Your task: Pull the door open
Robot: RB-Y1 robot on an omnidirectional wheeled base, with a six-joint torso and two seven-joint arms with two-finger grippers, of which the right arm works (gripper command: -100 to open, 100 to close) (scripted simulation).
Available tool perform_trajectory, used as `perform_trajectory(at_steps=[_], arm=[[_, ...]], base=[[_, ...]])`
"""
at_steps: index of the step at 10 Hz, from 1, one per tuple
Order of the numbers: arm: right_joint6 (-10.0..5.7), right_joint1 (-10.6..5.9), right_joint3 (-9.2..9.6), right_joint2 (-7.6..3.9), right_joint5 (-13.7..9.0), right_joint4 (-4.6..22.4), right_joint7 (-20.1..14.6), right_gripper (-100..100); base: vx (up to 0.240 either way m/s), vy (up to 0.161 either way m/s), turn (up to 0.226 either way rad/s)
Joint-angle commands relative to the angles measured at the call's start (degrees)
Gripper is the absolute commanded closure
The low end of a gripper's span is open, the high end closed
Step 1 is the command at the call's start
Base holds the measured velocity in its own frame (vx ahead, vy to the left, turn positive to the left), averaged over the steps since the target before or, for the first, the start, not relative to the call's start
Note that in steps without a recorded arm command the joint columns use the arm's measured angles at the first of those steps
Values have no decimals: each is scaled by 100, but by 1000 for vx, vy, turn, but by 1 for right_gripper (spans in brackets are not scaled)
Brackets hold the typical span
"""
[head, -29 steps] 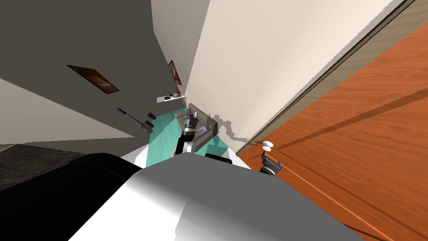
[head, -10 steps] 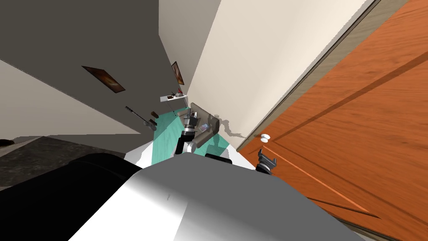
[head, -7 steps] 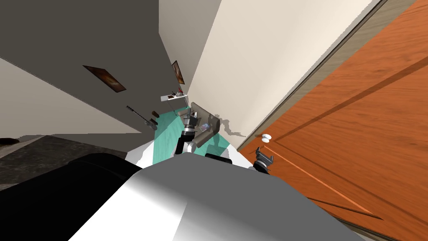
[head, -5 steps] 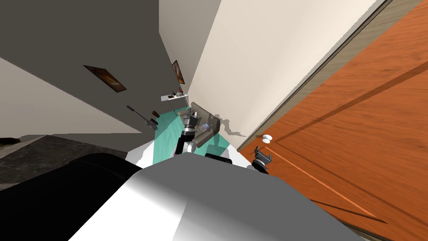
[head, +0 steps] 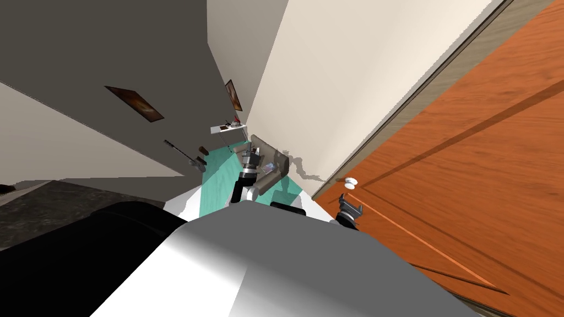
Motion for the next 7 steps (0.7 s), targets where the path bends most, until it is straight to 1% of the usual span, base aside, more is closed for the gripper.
perform_trajectory(at_steps=[1,2,5,7], arm=[[44,-12,-9,-145,-8,80,-181,-100],[56,-15,-8,-227,-7,138,-289,-100],[80,-23,-6,-383,-6,249,-496,-100],[88,-25,-5,-442,-5,290,-575,-100]], base=[[118,-25,-16],[150,-45,-14],[198,-52,3],[209,-22,-20]])
